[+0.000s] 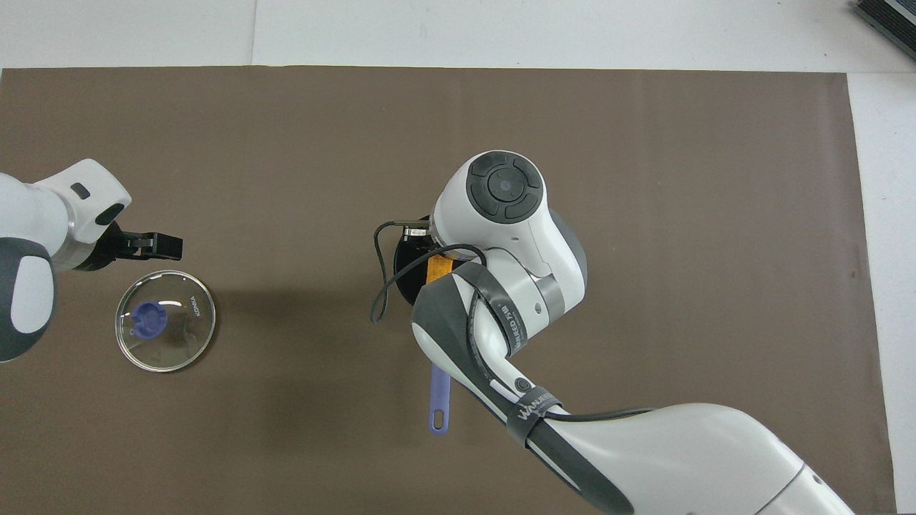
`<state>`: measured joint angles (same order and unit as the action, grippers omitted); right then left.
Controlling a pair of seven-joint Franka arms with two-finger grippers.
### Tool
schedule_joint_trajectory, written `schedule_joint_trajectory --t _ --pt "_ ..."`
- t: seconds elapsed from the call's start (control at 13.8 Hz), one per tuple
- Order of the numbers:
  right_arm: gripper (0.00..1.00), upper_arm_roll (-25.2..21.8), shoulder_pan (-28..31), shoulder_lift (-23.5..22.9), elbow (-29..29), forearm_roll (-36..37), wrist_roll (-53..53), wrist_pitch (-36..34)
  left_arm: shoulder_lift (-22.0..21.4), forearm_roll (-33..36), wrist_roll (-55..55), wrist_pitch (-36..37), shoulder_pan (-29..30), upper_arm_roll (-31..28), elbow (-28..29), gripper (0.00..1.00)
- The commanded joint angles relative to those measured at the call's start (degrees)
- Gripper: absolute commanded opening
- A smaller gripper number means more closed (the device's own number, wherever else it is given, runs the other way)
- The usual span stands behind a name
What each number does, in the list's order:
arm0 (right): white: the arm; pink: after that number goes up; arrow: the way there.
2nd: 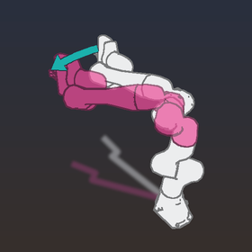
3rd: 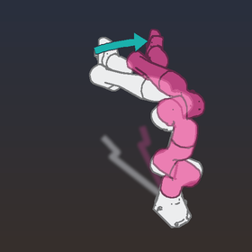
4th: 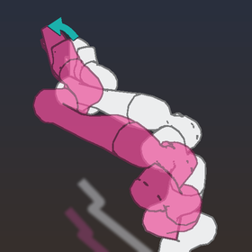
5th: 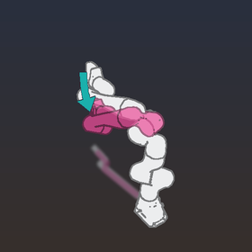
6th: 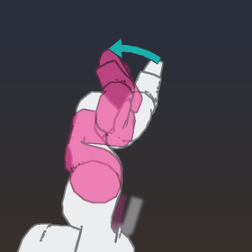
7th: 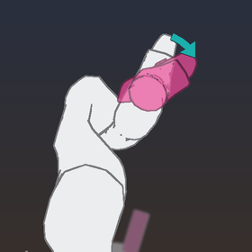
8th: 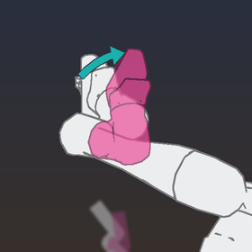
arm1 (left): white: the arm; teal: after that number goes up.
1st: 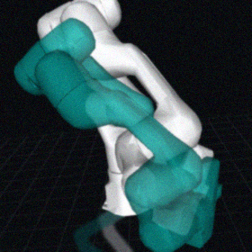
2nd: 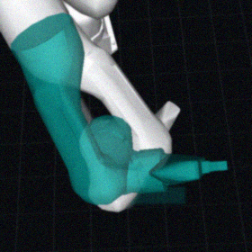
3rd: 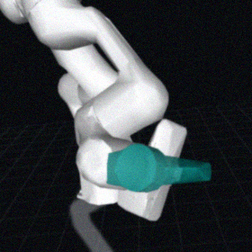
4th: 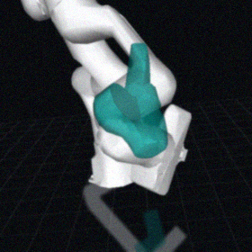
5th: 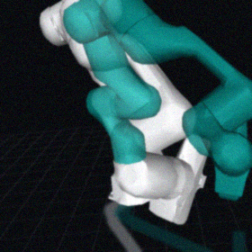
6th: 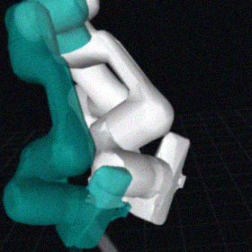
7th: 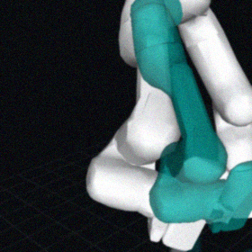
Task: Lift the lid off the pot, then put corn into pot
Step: 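Carry the corn over the pot while the left gripper releases the lid, then lower the corn into the pot and open the right gripper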
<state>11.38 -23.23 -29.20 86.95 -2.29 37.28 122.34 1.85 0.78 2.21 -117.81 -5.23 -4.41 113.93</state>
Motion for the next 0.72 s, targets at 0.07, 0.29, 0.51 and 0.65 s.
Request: schedule_joint_trajectory --t 0.07,0.29,0.51,0.65 --pt "0.10 0.0 0.0 -0.7 1.1 0.3 0.3 1.1 1.5 0.4 -0.1 12.0 -0.7 -0.5 -11.7 1.00" --pt "0.25 0.0 0.0 -0.9 2.1 0.4 -0.8 1.3 0.8 0.4 0.1 20.0 -0.7 -0.2 -17.9 1.00" --pt "0.29 0.0 0.0 -0.6 4.2 0.3 -1.5 3.0 -1.5 0.0 2.8 23.0 -0.6 -0.2 -19.5 1.00" --pt "0.32 0.0 0.0 -0.8 4.3 0.3 -2.1 3.3 -4.4 0.0 2.9 25.9 -0.3 -0.3 -18.0 1.00"
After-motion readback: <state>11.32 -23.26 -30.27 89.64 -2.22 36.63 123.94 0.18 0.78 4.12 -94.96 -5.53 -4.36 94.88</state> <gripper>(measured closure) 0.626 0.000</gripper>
